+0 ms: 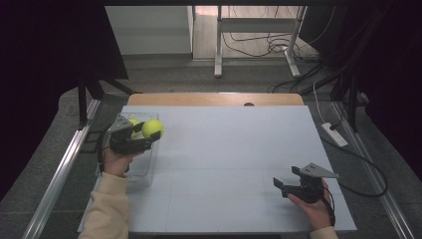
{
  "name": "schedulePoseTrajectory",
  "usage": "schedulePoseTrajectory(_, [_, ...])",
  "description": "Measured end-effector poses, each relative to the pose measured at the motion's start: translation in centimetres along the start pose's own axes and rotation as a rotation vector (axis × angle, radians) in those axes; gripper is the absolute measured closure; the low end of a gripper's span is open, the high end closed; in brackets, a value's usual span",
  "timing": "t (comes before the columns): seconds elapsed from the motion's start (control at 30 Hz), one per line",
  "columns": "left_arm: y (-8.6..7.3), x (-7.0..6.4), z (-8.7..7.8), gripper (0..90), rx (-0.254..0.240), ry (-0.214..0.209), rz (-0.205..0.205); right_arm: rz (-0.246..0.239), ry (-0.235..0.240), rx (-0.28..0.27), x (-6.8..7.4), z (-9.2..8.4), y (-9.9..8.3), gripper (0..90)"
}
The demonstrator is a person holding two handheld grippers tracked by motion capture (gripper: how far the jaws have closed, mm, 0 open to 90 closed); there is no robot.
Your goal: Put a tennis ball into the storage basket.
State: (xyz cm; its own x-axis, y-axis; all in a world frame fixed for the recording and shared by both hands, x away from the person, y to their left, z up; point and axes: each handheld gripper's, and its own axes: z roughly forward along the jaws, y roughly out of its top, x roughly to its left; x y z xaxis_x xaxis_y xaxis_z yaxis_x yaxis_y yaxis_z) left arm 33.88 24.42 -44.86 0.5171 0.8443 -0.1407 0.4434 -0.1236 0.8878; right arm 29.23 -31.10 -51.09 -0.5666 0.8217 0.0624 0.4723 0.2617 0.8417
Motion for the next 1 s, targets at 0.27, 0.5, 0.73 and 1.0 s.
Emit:
schedulePoseTrajectory(0.27, [-0.4, 1.1, -0.4, 27.2, -0.005, 0.037, -0.031, -0.002, -0.003, 0.002, 0.0, 0.0, 0.0, 12.0])
schedulePoseTrajectory(0.5, [-0.5, 1.8, -0.9, 27.2, -0.007, 0.074, -0.045, -0.002, -0.003, 0.002, 0.0, 0.0, 0.0, 12.0])
schedulePoseTrajectory(0.73, [-0.7, 2.3, -1.2, 27.2, 0.005, 0.124, -0.045, -0.001, -0.001, 0.002, 0.1, 0.0, 0.0, 12.0])
schedulePoseTrajectory(1.0, [-0.8, 2.8, -1.7, 27.2, -0.002, 0.147, -0.055, -0.001, -0.001, 0.002, 0.1, 0.0, 0.0, 12.0])
